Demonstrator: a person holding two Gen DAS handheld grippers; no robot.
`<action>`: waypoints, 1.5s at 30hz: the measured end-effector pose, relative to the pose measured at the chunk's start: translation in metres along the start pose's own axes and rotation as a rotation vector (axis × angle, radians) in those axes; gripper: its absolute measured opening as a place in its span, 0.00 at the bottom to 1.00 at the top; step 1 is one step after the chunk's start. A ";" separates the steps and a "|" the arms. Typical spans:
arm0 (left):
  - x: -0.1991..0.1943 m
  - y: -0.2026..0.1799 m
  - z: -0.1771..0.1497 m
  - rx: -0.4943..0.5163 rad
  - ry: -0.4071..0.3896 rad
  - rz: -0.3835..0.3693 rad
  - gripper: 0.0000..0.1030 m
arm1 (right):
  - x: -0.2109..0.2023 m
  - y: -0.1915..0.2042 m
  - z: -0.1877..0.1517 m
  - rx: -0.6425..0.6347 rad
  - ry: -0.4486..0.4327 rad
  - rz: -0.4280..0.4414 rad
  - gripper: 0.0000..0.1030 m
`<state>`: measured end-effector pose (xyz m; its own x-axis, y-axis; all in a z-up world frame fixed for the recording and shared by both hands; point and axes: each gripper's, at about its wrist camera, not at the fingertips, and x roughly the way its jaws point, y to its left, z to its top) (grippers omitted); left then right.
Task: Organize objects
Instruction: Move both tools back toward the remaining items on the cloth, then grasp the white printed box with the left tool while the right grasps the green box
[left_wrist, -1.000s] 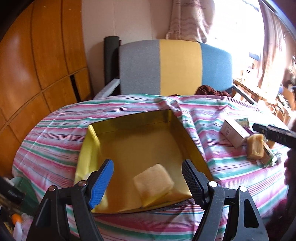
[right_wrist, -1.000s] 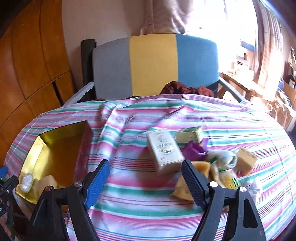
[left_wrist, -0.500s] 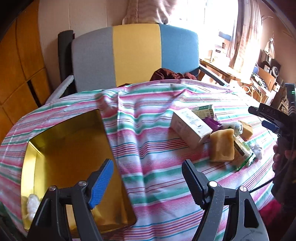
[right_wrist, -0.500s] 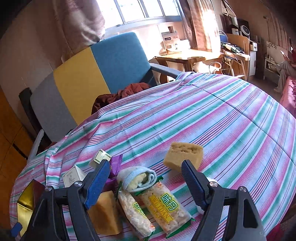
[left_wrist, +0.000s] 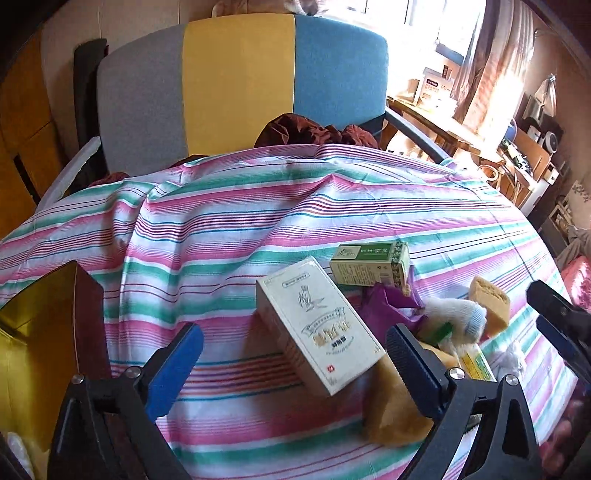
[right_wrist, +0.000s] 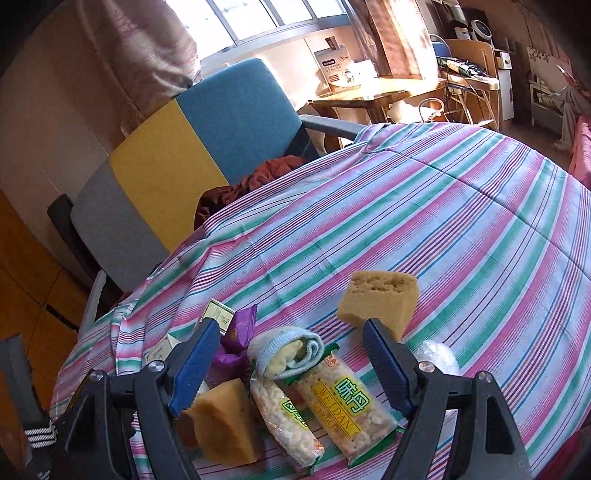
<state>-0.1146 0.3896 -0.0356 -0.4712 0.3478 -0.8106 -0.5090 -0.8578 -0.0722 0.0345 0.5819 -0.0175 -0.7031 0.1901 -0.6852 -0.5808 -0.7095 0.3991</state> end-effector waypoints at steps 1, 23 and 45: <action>0.008 -0.003 0.004 0.001 0.011 0.005 0.97 | 0.000 0.000 0.000 -0.003 0.002 0.001 0.79; -0.013 0.023 -0.067 0.092 0.032 -0.073 0.51 | 0.018 0.023 -0.011 -0.136 0.080 0.004 0.79; -0.045 0.052 -0.104 0.080 0.006 -0.145 0.50 | 0.183 0.174 -0.008 -1.074 0.633 -0.202 0.70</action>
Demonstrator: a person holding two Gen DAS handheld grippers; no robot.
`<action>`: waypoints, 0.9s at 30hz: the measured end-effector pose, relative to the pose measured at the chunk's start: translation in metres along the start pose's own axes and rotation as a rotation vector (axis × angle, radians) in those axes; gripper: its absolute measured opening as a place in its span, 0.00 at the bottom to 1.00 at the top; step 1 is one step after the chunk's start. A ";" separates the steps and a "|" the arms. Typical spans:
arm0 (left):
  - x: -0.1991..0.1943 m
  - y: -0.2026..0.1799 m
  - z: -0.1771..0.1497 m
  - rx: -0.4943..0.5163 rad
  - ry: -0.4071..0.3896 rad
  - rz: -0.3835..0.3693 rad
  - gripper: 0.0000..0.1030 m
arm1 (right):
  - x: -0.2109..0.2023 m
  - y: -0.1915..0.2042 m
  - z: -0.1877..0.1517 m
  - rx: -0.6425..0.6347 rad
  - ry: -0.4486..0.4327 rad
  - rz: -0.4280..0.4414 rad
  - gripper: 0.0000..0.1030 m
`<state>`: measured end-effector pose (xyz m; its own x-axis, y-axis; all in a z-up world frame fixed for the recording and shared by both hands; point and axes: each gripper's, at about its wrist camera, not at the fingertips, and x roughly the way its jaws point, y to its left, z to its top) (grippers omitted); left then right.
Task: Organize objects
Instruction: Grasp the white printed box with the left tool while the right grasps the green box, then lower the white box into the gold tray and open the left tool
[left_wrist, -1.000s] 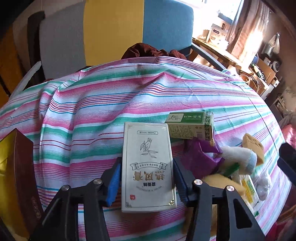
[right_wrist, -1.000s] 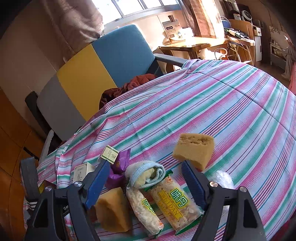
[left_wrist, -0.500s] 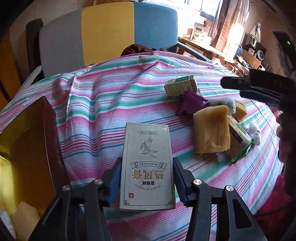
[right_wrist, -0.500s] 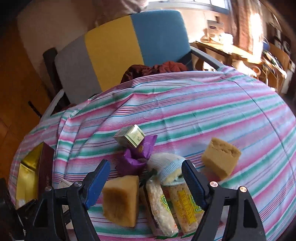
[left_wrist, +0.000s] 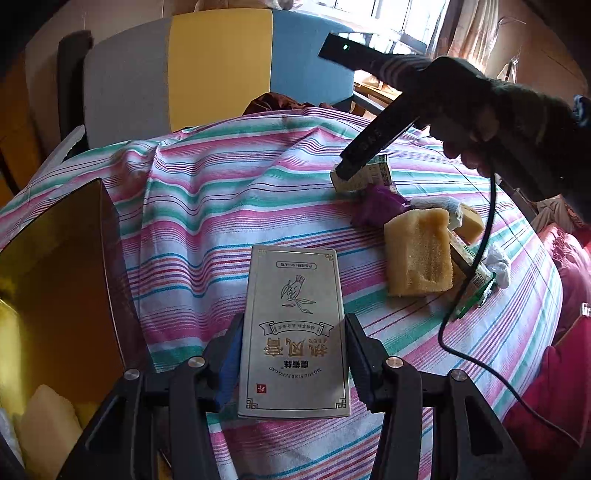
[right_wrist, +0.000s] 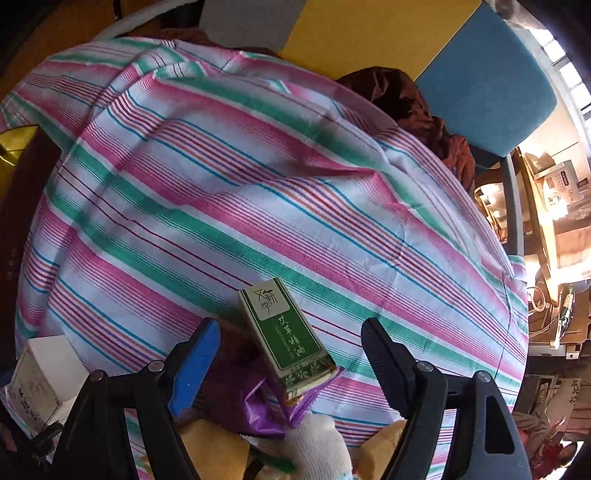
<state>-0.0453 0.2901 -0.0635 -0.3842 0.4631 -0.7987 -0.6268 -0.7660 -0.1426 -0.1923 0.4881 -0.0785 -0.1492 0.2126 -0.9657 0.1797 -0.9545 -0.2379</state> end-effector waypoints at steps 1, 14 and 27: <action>-0.002 0.001 -0.001 -0.003 -0.002 -0.003 0.50 | 0.006 0.001 0.000 0.003 0.018 -0.020 0.44; -0.060 0.014 -0.005 -0.028 -0.101 0.000 0.50 | -0.077 0.030 -0.049 0.199 -0.317 0.164 0.29; -0.120 0.163 -0.026 -0.236 -0.134 0.258 0.51 | -0.050 0.128 -0.109 0.239 -0.383 0.260 0.29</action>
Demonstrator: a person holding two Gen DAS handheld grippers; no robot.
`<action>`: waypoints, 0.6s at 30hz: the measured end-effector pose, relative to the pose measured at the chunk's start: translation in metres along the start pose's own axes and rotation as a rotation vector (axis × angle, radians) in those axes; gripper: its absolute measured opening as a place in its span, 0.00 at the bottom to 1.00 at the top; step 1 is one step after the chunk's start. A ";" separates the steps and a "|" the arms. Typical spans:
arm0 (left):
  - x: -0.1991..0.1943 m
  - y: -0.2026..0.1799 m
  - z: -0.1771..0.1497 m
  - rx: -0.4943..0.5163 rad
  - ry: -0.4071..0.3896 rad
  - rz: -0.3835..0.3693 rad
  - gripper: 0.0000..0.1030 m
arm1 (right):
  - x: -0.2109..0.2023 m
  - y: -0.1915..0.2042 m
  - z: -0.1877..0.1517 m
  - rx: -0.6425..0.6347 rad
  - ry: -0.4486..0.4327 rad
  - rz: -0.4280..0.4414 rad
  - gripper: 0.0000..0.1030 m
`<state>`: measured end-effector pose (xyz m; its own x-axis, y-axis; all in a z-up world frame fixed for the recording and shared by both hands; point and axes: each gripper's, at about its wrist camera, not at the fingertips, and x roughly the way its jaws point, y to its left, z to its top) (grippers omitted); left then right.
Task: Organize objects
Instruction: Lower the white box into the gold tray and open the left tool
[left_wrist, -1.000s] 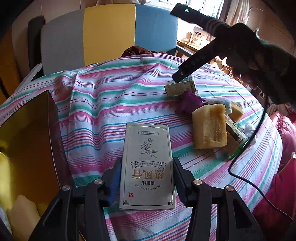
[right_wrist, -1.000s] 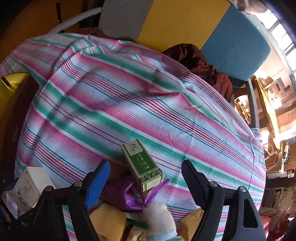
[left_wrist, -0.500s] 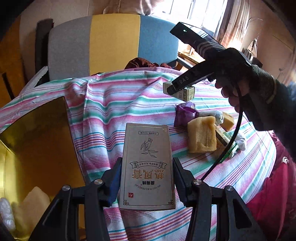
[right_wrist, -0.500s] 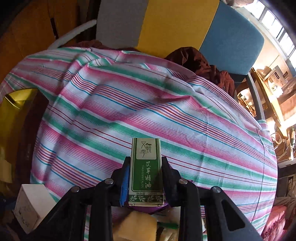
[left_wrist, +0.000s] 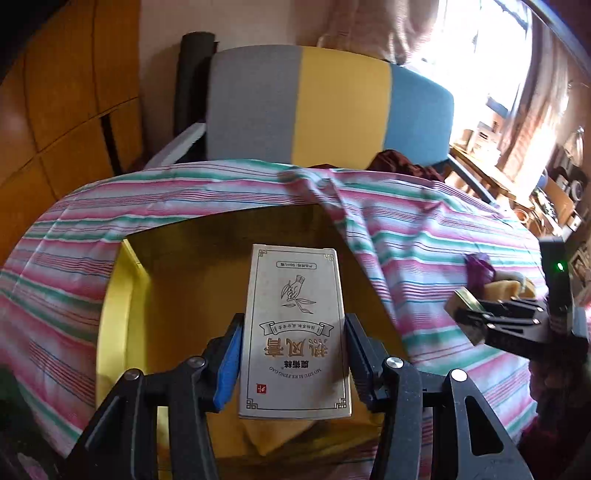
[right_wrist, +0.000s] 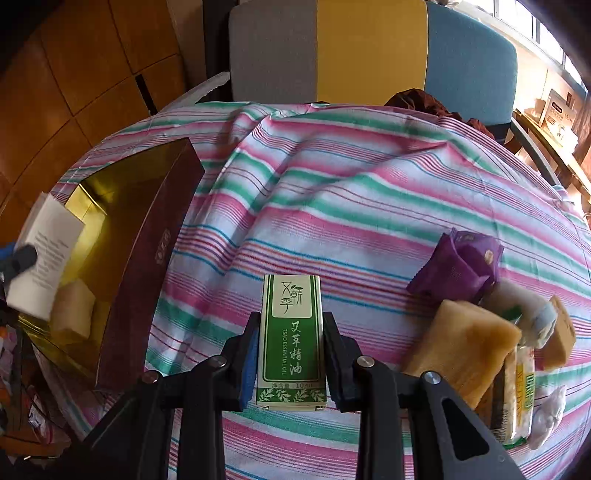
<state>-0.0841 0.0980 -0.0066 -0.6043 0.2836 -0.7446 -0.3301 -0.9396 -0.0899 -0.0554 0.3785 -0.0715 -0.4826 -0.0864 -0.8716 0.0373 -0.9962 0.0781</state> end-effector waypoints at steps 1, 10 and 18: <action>0.004 0.014 0.003 -0.012 0.003 0.029 0.51 | 0.001 0.002 -0.001 -0.014 -0.004 -0.005 0.29; 0.060 0.091 0.030 -0.124 0.085 0.180 0.51 | 0.003 -0.003 -0.001 -0.008 -0.028 0.003 0.29; 0.110 0.114 0.044 -0.140 0.153 0.281 0.51 | 0.003 -0.003 0.001 -0.017 -0.041 0.002 0.29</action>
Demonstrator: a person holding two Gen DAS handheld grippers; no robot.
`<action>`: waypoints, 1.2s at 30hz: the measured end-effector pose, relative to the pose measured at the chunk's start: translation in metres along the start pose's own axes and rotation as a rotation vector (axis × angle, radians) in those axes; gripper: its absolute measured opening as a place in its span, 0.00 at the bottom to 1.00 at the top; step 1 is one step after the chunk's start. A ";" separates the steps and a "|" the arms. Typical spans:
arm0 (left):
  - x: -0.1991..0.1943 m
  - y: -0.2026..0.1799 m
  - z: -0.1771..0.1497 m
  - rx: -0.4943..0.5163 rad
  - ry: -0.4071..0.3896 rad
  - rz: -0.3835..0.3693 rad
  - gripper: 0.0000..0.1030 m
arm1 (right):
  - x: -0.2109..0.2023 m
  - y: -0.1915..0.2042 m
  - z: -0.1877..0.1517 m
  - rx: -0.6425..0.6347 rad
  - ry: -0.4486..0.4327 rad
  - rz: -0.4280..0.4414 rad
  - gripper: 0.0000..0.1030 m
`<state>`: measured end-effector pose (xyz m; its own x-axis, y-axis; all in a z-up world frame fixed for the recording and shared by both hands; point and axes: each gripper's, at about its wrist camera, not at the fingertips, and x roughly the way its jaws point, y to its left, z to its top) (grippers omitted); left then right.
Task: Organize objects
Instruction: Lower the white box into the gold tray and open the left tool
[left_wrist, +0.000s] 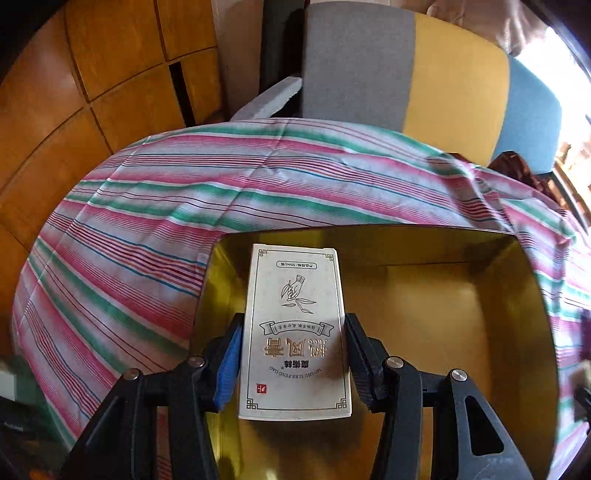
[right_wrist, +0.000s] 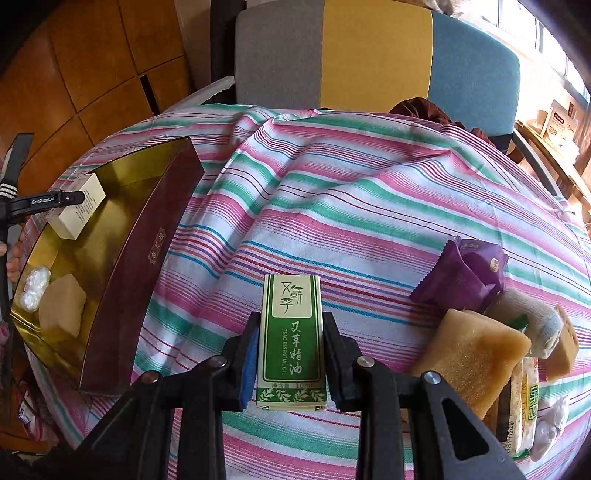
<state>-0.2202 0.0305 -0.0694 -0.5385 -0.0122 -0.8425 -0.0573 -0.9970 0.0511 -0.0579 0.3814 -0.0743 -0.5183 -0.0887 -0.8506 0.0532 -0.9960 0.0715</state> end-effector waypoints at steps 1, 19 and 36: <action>0.004 0.001 0.003 0.001 0.002 0.002 0.51 | 0.000 0.000 0.000 -0.001 0.000 -0.001 0.29; -0.073 0.010 -0.037 -0.006 -0.170 0.011 0.59 | 0.010 -0.001 -0.002 0.003 0.013 -0.028 0.29; -0.162 0.006 -0.116 -0.075 -0.244 -0.100 0.60 | -0.016 0.051 0.023 0.048 -0.073 0.087 0.29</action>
<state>-0.0359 0.0177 0.0053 -0.7205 0.0963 -0.6867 -0.0627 -0.9953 -0.0738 -0.0668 0.3320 -0.0446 -0.5744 -0.1732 -0.8000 0.0607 -0.9837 0.1694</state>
